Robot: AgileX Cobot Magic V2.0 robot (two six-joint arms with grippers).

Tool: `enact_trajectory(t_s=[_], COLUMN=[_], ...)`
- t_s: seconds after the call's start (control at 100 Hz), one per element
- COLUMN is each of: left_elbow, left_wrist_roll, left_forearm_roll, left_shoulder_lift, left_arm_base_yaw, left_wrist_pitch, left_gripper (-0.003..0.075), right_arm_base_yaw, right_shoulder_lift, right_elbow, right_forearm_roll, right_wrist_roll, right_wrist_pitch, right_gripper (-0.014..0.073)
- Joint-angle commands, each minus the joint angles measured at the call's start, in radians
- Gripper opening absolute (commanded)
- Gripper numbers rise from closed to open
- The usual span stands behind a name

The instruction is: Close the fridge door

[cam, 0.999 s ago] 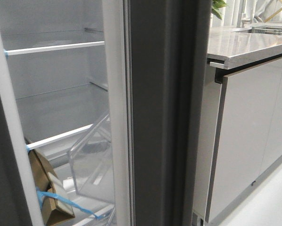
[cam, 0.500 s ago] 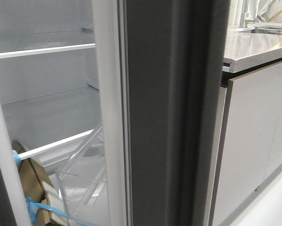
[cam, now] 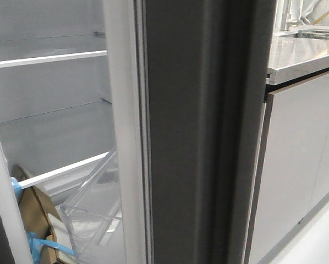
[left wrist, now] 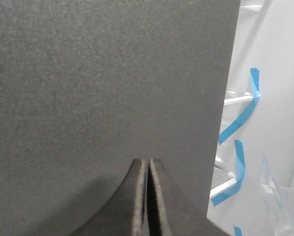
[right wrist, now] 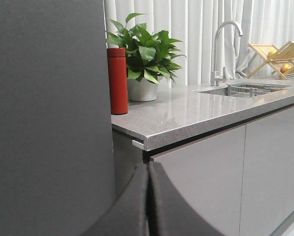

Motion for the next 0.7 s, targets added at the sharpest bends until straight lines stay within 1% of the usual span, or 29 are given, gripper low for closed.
enact_trajectory(t_s=[0.0, 0.609, 0.689], left_elbow=[0.028, 0.028, 0.028], left_wrist_roll=[-0.003, -0.003, -0.003], left_forearm_roll=[-0.002, -0.002, -0.002], left_shoulder_lift=[0.019, 0.019, 0.019], left_arm_base_yaw=[-0.003, -0.003, -0.003], left_wrist_pitch=[-0.077, -0.077, -0.077], left_gripper=[-0.0021, -0.002, -0.0021], right_arm_base_yaw=[-0.008, -0.008, -0.008], right_shoulder_lift=[-0.013, -0.013, -0.013], right_elbow=[0.012, 0.012, 0.012], right_forearm_roll=[0.003, 0.003, 0.003], right_wrist_roll=[-0.006, -0.006, -0.016], right_wrist_pitch=[-0.081, -0.081, -0.029], right_gripper=[-0.0076, -0.0076, -0.0076])
